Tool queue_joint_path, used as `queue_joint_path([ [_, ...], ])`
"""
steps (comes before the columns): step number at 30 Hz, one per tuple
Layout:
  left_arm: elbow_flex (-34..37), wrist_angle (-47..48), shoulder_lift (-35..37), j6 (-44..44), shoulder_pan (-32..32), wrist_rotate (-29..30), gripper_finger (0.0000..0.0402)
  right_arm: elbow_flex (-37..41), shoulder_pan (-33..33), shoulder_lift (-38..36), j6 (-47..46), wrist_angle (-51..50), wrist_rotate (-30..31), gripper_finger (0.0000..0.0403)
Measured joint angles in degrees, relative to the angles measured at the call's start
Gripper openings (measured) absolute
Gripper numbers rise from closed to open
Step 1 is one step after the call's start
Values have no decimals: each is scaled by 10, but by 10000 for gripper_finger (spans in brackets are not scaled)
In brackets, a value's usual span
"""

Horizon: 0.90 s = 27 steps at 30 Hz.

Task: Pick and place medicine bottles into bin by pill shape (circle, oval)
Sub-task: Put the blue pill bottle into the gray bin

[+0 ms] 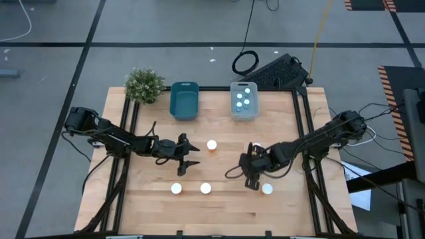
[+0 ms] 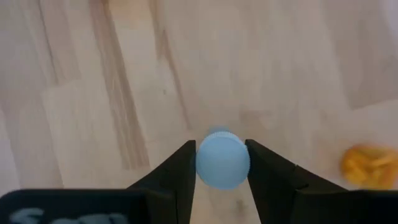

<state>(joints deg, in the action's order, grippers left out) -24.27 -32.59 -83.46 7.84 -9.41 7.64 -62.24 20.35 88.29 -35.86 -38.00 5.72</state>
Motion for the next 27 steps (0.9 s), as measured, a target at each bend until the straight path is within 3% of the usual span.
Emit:
queue_joint_path([
  [15,0,3,0,0,-1,0,273,0,-197,-111,162,0,1,123],
  [27,0,-3,0,-2,-5,0,273,0,-386,-121,333,41,-63,123],
])
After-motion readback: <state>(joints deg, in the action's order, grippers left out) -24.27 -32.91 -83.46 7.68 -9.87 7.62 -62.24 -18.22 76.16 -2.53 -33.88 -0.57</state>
